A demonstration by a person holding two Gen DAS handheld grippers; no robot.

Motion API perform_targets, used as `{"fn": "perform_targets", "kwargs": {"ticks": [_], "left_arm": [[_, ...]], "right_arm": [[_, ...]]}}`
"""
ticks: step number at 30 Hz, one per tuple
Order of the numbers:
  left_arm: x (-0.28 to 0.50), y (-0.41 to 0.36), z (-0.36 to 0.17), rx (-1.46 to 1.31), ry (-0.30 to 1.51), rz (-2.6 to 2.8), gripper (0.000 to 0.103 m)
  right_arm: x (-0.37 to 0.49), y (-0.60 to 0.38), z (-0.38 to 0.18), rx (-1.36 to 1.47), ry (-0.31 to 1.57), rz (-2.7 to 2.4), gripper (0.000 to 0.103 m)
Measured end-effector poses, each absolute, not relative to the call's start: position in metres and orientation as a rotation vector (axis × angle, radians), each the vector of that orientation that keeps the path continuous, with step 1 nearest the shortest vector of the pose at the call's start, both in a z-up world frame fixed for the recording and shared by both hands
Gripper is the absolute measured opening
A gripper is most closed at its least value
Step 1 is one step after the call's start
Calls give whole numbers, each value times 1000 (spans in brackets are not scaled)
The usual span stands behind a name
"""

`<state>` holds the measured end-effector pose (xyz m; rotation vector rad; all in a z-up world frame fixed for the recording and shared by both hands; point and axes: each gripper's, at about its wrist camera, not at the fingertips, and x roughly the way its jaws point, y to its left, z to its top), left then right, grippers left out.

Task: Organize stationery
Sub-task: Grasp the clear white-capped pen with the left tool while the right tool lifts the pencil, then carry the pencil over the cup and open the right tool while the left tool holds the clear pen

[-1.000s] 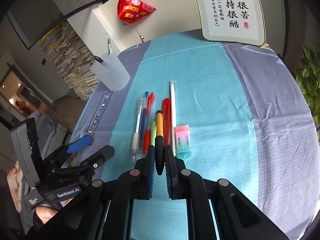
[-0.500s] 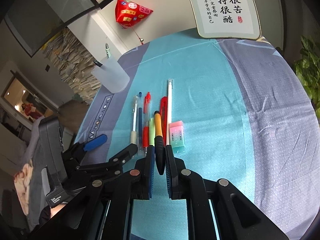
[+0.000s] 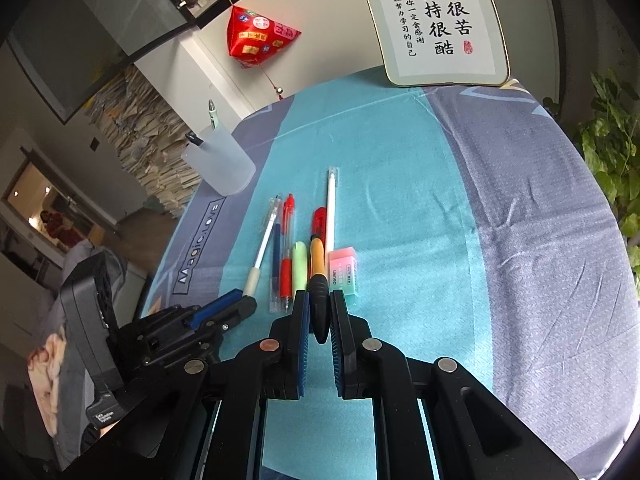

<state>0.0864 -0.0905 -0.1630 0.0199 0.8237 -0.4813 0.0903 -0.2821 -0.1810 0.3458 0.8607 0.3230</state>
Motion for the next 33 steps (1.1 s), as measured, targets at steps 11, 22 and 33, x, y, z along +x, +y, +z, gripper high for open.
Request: {"fn": "perform_targets", "kwargs": {"ticks": [11, 22, 33], "left_arm": [[73, -65, -110, -11, 694, -481, 7], [72, -36, -62, -49, 584, -486, 7], [93, -6, -11, -64, 464, -448, 7]], "right_arm": [[87, -286, -155, 350, 794, 316, 11], [87, -276, -121, 320, 712, 335, 11], [118, -229, -79, 235, 672, 429, 11]]}}
